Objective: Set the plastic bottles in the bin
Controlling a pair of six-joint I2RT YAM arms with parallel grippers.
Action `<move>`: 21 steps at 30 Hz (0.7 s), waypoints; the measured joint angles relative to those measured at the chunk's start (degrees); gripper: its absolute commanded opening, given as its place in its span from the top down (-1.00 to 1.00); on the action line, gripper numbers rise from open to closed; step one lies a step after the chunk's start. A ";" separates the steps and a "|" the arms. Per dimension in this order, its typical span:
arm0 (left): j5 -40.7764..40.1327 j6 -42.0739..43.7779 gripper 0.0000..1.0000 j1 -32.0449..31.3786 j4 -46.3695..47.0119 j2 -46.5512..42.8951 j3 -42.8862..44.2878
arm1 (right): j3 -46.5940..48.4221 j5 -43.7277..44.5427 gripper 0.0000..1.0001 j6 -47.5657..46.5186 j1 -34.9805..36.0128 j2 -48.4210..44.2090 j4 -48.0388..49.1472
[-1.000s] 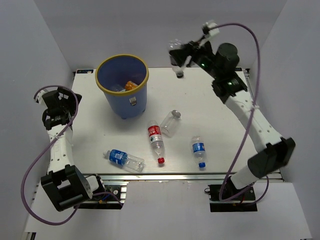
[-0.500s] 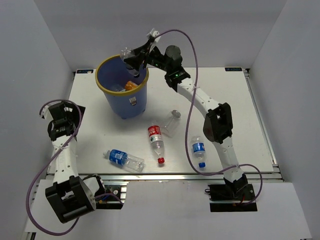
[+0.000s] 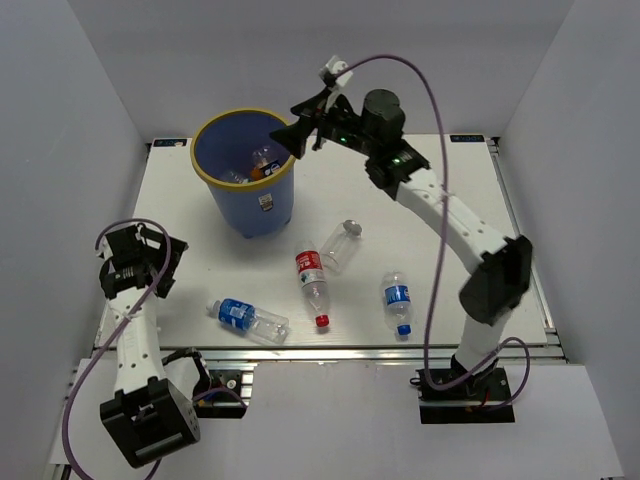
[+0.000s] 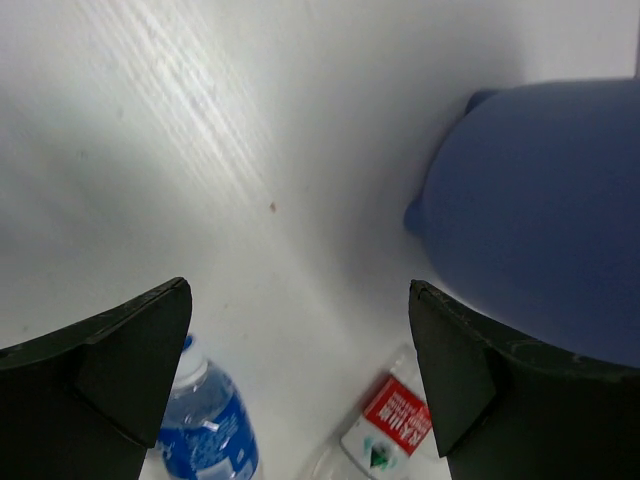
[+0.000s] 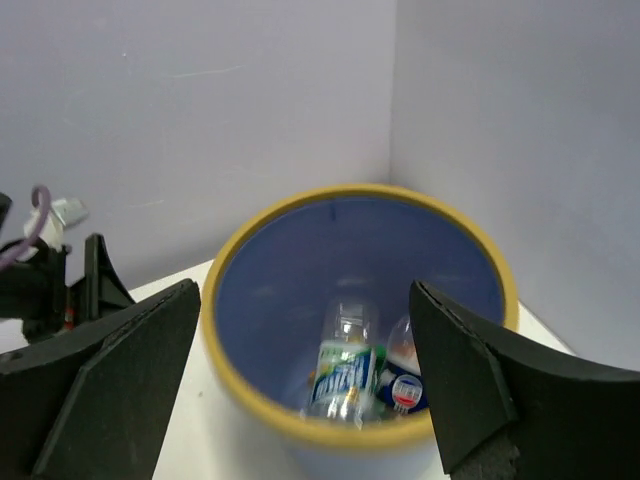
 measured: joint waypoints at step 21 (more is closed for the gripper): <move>8.26 1.38 -0.96 -5.01 -13.77 -15.04 -19.21 | -42.71 20.90 -0.79 6.75 -12.85 -34.51 -4.37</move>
